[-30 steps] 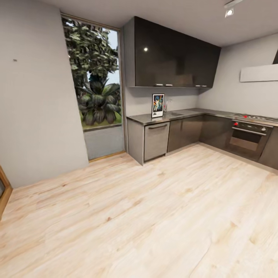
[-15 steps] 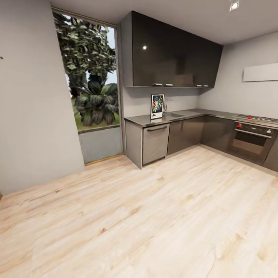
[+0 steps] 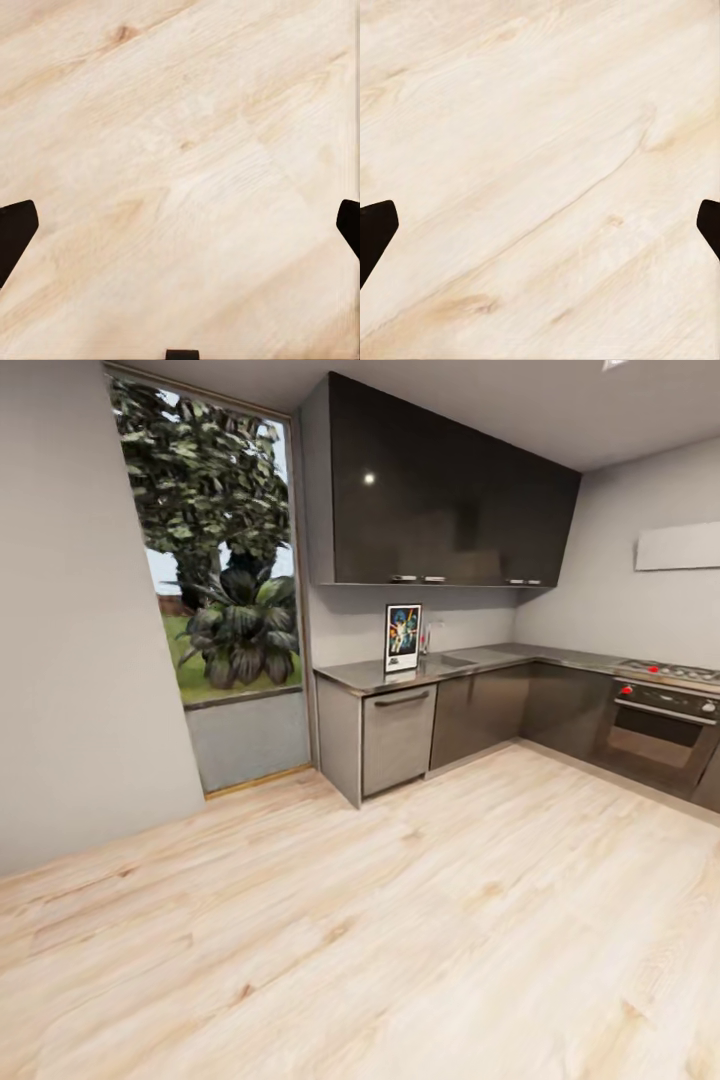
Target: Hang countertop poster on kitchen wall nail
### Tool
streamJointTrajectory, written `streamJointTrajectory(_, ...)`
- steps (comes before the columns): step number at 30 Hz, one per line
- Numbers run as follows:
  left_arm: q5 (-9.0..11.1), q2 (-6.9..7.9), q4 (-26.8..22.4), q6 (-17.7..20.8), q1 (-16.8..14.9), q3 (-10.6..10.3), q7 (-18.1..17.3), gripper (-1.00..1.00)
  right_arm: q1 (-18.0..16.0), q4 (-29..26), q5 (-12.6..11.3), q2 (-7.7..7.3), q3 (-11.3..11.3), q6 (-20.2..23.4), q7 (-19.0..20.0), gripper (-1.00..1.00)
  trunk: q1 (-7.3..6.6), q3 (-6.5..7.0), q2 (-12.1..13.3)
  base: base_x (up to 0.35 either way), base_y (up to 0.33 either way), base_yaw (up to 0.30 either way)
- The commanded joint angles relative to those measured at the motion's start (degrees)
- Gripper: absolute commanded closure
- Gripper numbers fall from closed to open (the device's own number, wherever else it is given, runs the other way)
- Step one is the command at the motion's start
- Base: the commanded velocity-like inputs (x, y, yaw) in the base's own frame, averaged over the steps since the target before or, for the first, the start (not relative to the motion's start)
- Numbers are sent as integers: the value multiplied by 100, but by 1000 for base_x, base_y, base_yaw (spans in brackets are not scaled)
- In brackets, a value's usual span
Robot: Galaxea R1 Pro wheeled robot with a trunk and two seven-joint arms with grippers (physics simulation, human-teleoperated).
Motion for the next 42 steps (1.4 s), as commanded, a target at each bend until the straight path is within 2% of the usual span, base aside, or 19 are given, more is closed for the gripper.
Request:
streamJointTrajectory(1,0,-1,-7,-8,3,5,0,-100,-3,4,-2,1,-4,-19,-1,-100,3,-5,-2,292,-195,0)
streamJointTrajectory(27,0,-1,-7,-8,1,5,0,-100,-3,4,-7,3,5,-23,-9,-100,3,-5,-2,258,-243,6)
streamJointTrajectory(42,0,-1,-7,-8,5,5,0,-100,-3,4,-7,11,5,-27,-9,-100,3,-5,-2,254,-247,223)
